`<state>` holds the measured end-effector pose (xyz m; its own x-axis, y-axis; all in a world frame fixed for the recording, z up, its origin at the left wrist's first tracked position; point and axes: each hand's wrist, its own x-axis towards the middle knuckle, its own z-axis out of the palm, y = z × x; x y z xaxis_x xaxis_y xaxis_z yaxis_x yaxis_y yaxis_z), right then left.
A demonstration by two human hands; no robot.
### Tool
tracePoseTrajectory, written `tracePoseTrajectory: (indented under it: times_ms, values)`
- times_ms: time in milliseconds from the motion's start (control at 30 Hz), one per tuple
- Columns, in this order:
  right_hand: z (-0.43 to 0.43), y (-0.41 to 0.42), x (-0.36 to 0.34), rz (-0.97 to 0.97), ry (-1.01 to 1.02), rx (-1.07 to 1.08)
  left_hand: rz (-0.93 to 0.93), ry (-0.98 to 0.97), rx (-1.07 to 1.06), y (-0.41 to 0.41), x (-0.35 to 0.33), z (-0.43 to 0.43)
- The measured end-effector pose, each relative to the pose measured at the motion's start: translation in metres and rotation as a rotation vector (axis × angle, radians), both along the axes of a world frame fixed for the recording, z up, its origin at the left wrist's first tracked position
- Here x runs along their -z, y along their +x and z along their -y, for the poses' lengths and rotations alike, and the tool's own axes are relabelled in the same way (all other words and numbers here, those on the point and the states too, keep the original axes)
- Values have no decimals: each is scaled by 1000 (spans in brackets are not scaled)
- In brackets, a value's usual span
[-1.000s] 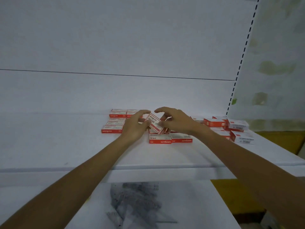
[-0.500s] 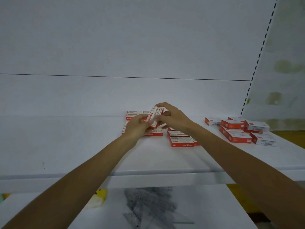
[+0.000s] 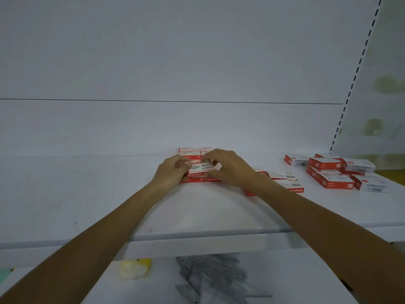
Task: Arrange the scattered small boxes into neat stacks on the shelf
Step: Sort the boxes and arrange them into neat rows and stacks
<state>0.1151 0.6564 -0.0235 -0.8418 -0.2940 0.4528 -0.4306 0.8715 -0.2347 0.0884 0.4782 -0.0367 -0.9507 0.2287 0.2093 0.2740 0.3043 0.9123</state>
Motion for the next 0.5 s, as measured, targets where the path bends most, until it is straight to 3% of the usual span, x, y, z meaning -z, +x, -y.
tracePoseTrajectory:
  times_ms: [133, 367, 433, 500]
  values:
    - [12, -6, 2, -14, -77, 18, 114, 263, 69, -3, -1, 10]
    - [21, -20, -2, 18, -104, 28, 129, 267, 81, -10, -6, 17]
    - [23, -24, -1, 24, -99, 51, 85, 98, 21, -15, -7, 19]
    - [22, -32, -2, 24, -83, 92, -102, -305, -91, -24, -2, 25]
